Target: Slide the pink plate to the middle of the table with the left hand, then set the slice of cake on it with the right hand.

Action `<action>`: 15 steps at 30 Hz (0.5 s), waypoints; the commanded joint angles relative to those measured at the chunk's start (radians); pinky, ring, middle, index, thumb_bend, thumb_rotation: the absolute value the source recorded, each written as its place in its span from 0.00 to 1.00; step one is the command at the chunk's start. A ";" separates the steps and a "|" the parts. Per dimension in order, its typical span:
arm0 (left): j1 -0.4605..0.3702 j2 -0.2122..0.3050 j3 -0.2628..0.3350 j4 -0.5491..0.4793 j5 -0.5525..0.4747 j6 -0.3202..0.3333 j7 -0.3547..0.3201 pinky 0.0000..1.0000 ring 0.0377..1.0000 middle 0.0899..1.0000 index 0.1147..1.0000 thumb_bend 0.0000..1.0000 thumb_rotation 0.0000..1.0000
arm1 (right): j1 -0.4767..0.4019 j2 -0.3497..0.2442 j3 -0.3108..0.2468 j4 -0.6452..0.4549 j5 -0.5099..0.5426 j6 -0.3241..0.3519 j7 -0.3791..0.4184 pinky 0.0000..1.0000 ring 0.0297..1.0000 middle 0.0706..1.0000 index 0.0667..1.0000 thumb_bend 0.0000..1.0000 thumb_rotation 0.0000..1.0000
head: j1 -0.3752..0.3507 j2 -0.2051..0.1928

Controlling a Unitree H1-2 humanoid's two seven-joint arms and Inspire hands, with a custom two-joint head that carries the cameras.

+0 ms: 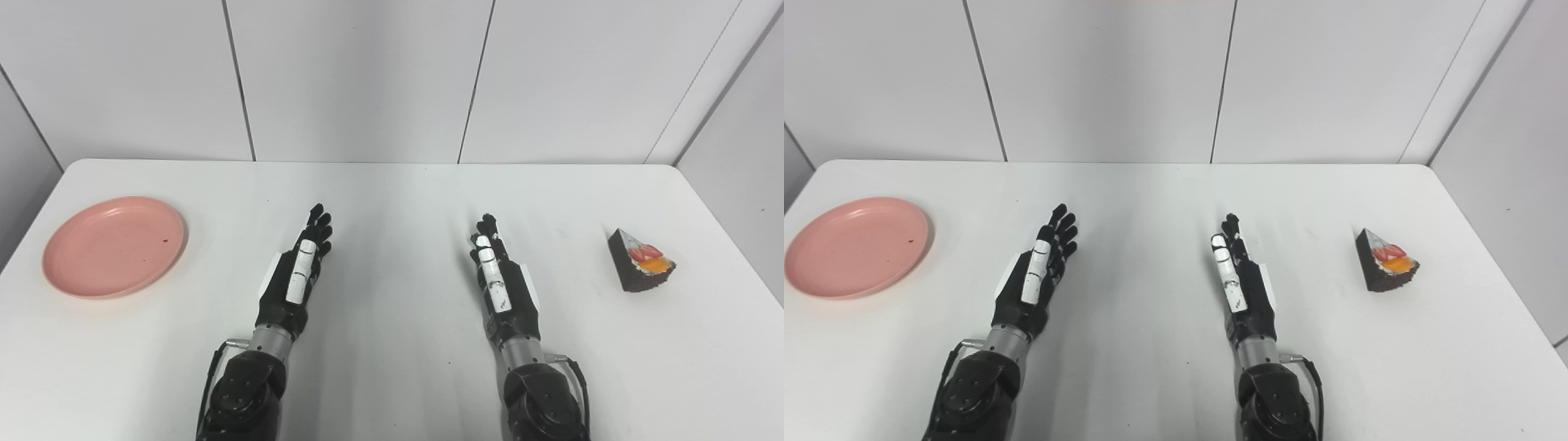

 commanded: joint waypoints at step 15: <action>-0.160 -0.029 0.103 0.274 0.029 -0.280 0.173 1.00 1.00 1.00 1.00 0.71 1.00 | -0.014 -0.082 -0.056 0.043 0.088 -0.083 0.092 1.00 1.00 1.00 1.00 0.57 0.85 | 0.323 -0.150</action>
